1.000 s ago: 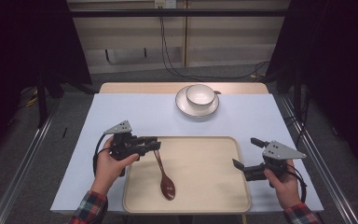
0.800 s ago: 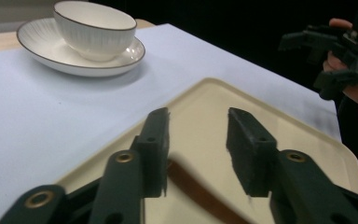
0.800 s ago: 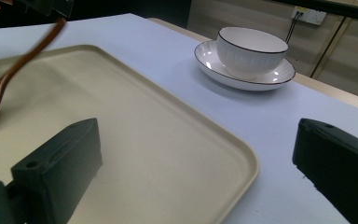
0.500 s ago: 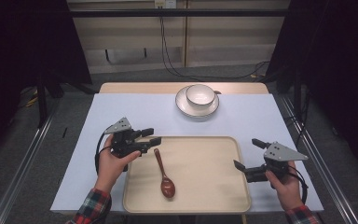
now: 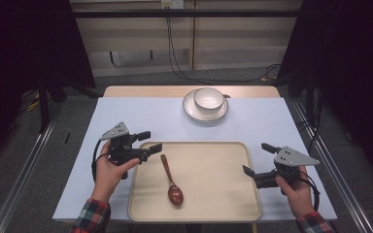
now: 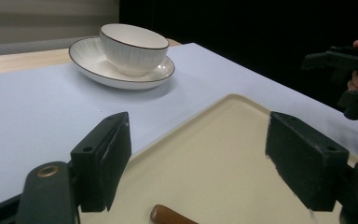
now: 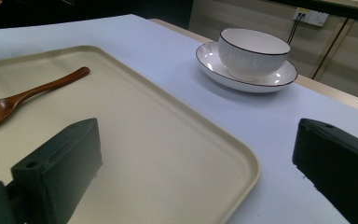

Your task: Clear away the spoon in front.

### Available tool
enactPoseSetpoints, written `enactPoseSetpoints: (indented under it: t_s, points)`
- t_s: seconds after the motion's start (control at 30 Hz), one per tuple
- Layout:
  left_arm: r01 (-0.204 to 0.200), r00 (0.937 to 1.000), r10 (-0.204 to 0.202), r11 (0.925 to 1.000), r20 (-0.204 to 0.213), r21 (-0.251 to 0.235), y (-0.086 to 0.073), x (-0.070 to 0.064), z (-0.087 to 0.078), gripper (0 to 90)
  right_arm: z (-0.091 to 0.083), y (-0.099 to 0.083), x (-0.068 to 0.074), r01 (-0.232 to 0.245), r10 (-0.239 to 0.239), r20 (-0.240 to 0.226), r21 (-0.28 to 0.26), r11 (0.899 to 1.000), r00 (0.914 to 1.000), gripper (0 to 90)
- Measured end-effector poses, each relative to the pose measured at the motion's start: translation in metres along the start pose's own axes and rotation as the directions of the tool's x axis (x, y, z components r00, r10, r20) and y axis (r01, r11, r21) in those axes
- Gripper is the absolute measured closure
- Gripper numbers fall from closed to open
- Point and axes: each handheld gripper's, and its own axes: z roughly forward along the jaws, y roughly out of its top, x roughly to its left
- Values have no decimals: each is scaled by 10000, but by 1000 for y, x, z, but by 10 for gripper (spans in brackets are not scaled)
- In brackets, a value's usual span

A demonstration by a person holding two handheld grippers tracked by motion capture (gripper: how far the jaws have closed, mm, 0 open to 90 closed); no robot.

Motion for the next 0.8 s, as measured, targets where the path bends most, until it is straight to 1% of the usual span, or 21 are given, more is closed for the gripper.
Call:
enactPoseSetpoints:
  t_s: [0.07,0.17,0.2,0.23,0.27,0.3,0.33,0.4,0.43,0.47,0.57,0.8]
  points:
    - [135,9999,-135,9999,47,-102,0,1,-3,207,1,0,1,-31,31,30,-5,10000,10000,8]
    - [162,9999,-160,9995,59,-284,0,4,-8,190,1,1,0,5,-5,-23,-32,10000,10000,8]
    - [116,9999,-115,9995,34,-293,0,5,-10,169,0,1,0,3,-3,35,-50,10000,10000,8]
    - [110,9999,-109,9995,31,-303,0,5,-12,169,0,1,0,3,-3,35,-50,10000,10000,8]
    - [170,9998,-168,9992,48,-362,0,6,-13,169,0,1,-1,12,-12,-12,-41,10000,10000,8]
    - [140,9999,-139,9992,35,-383,0,7,-14,165,0,1,-1,6,-6,3,-49,10000,10000,9]
    - [234,9997,-230,9986,89,-480,0,7,-15,155,0,1,-1,11,-11,5,-37,10000,10000,8]
    - [214,9998,-213,9987,24,-465,0,7,-17,140,-1,1,-1,-1,1,2,-44,10000,10000,9]
    - [133,9999,-130,9987,65,-499,1,7,-18,140,-1,1,-1,-1,1,2,-44,10000,10000,9]
    - [112,9999,-112,9989,4,-452,1,7,-18,133,-1,1,-1,-17,17,11,-63,10000,10000,9]
    - [167,9998,-163,9985,94,-517,1,8,-20,121,-1,1,-2,-41,41,52,-80,10000,10000,9]
    - [287,9996,-287,9979,12,-578,0,12,-27,98,-3,2,-4,-141,143,117,-154,9998,9998,9]
